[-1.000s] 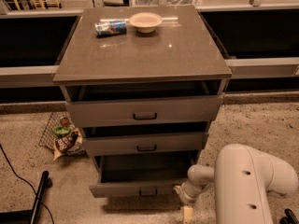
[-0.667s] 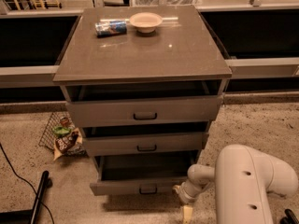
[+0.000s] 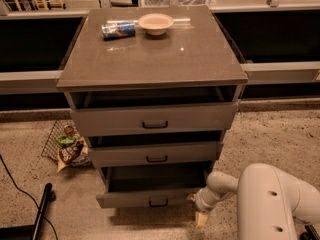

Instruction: Close bottom drawer

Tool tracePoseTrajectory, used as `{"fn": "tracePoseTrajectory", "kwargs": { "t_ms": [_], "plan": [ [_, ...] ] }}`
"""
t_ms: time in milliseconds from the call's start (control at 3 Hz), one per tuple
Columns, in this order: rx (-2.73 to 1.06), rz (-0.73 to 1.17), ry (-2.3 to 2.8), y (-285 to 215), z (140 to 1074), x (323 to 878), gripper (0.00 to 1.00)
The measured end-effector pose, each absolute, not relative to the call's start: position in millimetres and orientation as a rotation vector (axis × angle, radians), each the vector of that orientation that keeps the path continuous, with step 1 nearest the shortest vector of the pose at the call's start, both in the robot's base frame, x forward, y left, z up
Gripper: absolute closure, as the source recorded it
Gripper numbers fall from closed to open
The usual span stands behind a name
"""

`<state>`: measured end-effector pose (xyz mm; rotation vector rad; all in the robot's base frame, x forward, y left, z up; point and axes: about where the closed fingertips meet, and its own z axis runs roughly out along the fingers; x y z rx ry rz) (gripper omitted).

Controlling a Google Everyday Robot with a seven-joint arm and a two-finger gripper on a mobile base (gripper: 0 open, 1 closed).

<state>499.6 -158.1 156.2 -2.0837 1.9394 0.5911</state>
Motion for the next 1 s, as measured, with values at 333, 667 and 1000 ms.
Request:
{"fn": "tracePoseTrajectory", "kwargs": {
  "t_ms": [333, 667, 1000],
  "plan": [
    [-2.049, 0.561, 1.924, -164, 152, 523, 0.42],
    [-2.014, 0.558, 1.906, -167, 146, 542, 0.66],
    [-1.998, 0.558, 1.903, -167, 147, 548, 0.62]
  ]
}}
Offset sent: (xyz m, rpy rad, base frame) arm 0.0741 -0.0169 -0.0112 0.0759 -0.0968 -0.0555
